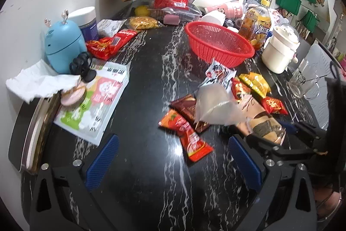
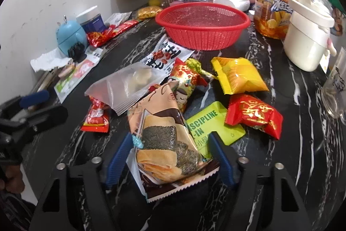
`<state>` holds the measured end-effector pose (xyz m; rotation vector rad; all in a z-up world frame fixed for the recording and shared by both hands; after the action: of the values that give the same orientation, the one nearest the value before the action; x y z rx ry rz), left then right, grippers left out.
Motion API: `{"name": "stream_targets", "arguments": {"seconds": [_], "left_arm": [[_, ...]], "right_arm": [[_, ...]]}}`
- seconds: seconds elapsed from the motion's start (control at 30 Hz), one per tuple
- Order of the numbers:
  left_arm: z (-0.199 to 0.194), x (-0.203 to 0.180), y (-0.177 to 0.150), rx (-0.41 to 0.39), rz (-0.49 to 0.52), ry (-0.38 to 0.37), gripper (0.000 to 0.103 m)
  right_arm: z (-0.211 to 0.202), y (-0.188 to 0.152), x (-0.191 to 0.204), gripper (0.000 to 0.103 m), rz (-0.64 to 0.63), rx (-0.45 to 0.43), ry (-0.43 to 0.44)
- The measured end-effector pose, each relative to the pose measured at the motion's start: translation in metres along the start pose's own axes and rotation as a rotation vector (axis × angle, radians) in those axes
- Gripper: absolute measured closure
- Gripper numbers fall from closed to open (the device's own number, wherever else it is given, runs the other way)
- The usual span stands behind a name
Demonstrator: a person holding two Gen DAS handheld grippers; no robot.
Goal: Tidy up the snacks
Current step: 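Grasp the brown wafer snack bar with the right gripper while the left gripper approaches the clear plastic bag, then grasp the clear plastic snack bag with the left gripper and lift it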
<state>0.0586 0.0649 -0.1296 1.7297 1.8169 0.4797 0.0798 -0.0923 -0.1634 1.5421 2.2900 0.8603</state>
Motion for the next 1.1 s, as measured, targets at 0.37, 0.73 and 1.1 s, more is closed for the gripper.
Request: {"name": "stream_targets", "arguments": {"seconds": [0.37, 0.73, 1.1], "left_arm": [[0.007, -0.030, 0.025, -0.021, 0.041, -0.089, 0.000], [0.040, -0.068, 0.028, 0.025, 0.099, -0.131, 0.002], [0.075, -0.074, 0.018, 0.107, 0.104, -0.091, 0.025]], "right_arm": [[-0.007, -0.007, -0.012, 0.082, 0.078, 0.004, 0.057], [-0.028, -0.016, -0.043, 0.082, 0.161, -0.032, 0.034], [-0.040, -0.025, -0.052, 0.082, 0.169, -0.049, 0.020]]}}
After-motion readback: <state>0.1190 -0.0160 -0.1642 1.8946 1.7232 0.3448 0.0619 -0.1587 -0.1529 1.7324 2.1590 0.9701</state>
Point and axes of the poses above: each gripper's, at about its wrist camera, not at the fingertips, and z roughly the way its jaws point, x to its left, y to its top, the point moved 6 cm from there along z, roughly the way its jaws point, and after that the axes turned 1 degree about -z, right-handed, at the moved point
